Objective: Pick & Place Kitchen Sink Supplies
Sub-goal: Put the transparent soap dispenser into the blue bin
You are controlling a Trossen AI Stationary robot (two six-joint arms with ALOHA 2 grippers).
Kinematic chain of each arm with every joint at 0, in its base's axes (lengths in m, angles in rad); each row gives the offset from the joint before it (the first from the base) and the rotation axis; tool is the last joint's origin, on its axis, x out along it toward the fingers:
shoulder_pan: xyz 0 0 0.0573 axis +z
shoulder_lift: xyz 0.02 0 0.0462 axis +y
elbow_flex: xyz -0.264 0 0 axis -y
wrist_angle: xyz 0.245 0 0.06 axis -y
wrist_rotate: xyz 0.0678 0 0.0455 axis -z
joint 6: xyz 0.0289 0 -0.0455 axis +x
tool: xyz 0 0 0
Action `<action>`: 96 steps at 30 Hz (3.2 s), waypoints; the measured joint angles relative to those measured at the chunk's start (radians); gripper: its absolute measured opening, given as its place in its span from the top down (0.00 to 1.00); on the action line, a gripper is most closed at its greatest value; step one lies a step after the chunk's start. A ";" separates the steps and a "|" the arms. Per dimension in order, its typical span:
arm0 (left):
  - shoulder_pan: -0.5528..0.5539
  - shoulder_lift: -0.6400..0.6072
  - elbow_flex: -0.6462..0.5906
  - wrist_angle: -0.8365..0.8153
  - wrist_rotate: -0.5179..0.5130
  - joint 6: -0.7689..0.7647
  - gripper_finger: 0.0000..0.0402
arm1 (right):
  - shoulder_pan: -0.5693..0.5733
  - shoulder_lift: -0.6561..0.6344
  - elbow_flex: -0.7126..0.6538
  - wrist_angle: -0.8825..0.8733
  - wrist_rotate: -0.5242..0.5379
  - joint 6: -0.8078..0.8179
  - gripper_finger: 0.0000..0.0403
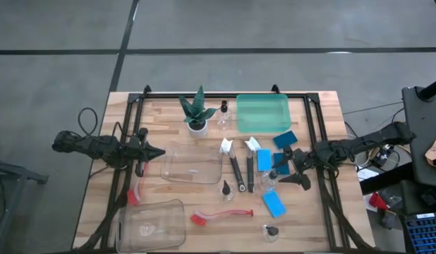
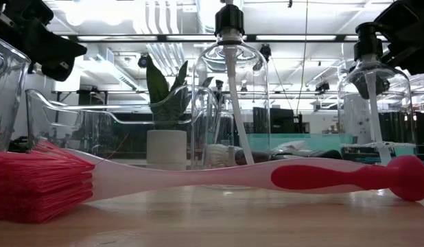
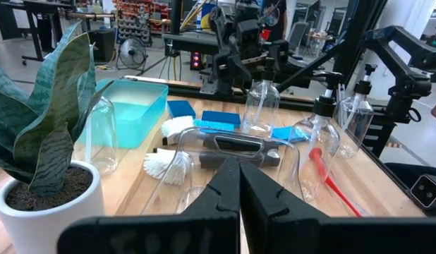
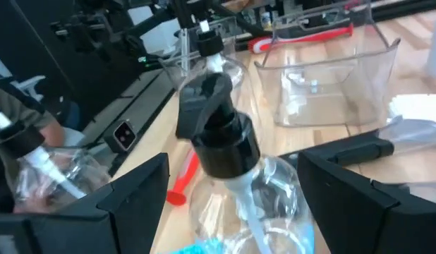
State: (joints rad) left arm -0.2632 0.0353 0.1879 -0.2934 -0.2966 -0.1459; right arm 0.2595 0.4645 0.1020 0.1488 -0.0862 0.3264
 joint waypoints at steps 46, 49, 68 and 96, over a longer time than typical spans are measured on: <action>0.000 0.000 0.000 0.000 0.000 0.000 1.00 | 0.024 0.296 0.082 0.330 0.158 -0.074 0.64; 0.000 0.000 0.000 0.000 0.000 0.000 1.00 | 0.024 0.297 0.119 0.296 0.242 -0.098 0.63; 0.000 0.000 0.000 0.000 0.000 0.000 1.00 | 0.008 0.295 0.395 0.110 0.985 -0.251 0.66; 0.000 0.000 0.000 0.000 0.000 0.000 1.00 | -0.832 0.505 0.411 0.129 0.624 -0.092 0.65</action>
State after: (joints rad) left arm -0.2632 0.0357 0.1883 -0.2936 -0.2966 -0.1463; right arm -0.5729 0.9693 0.5133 0.2774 0.5377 0.2342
